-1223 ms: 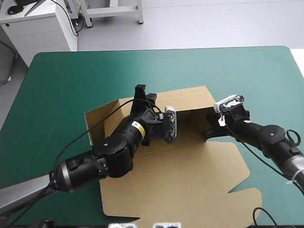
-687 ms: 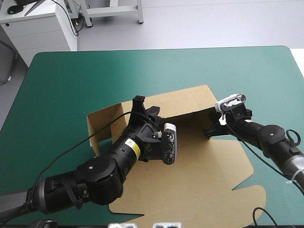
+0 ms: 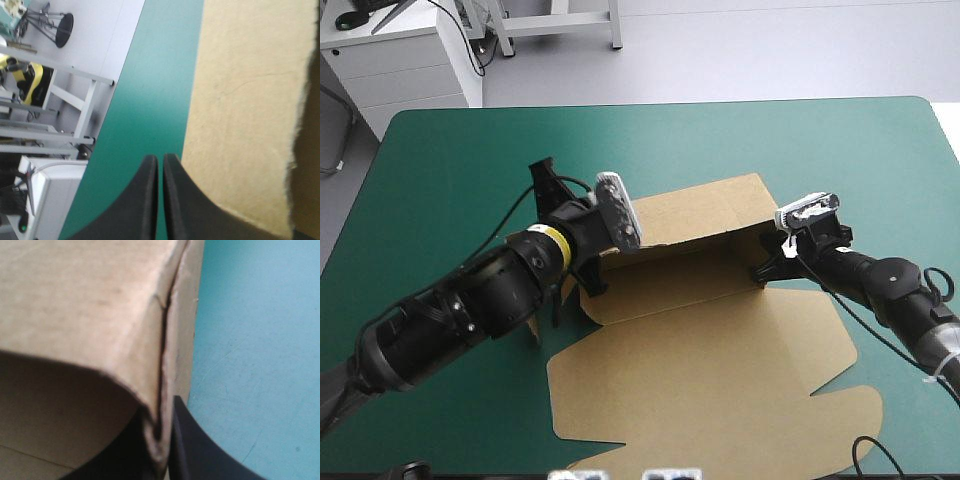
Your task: Fold the box
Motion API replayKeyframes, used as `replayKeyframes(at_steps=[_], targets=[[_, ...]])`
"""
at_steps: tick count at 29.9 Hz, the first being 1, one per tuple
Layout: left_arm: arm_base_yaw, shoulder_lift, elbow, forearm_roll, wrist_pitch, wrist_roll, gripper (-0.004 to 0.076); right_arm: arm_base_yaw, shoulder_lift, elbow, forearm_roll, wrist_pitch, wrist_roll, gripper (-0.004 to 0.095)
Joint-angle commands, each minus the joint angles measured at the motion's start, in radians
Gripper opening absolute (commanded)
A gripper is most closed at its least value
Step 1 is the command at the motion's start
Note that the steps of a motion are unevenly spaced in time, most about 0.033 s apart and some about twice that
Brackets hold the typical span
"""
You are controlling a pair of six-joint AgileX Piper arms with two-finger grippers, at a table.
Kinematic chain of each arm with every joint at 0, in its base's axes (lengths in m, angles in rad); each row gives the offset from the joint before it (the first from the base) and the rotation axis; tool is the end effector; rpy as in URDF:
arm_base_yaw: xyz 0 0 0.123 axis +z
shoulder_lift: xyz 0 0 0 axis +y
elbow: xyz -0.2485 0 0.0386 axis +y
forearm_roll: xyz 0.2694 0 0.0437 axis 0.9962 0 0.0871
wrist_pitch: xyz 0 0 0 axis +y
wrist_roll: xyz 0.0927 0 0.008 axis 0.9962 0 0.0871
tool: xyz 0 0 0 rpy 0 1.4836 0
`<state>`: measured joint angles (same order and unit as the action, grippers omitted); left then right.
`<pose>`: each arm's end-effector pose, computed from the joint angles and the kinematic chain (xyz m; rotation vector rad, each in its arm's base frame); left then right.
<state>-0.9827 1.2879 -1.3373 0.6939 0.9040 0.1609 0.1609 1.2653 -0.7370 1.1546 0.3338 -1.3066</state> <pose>0.2049 -0.2230 0.3814 1.3325 1.6669 0.3776 0.2827 0.0742 0.2249 -0.5285 2.0717 0.3196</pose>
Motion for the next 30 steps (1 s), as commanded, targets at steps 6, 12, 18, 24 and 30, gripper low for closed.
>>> replayKeyframes(at_steps=[6,12,18,24,30], targets=[[0.283,-0.03,-0.149,-0.257,-0.012,0.076,0.0018,0.0,-0.023,-0.179,-0.371,0.136,0.365,-0.0019],[0.49,-0.03,-0.149,-0.406,0.007,0.108,0.0018,0.0,-0.023,-0.297,-0.631,0.268,0.662,-0.0019],[0.674,-0.03,-0.149,-0.572,0.025,0.168,0.0018,0.0,-0.023,-0.382,-0.686,0.408,0.778,-0.0019],[0.817,-0.032,-0.145,-0.7,0.037,0.22,0.0018,0.0,-0.021,-0.454,-0.757,0.503,0.878,-0.0019],[0.921,-0.045,-0.145,-0.779,0.036,0.256,0.0018,0.0,0.034,-0.512,-0.84,0.615,0.955,-0.0019]])
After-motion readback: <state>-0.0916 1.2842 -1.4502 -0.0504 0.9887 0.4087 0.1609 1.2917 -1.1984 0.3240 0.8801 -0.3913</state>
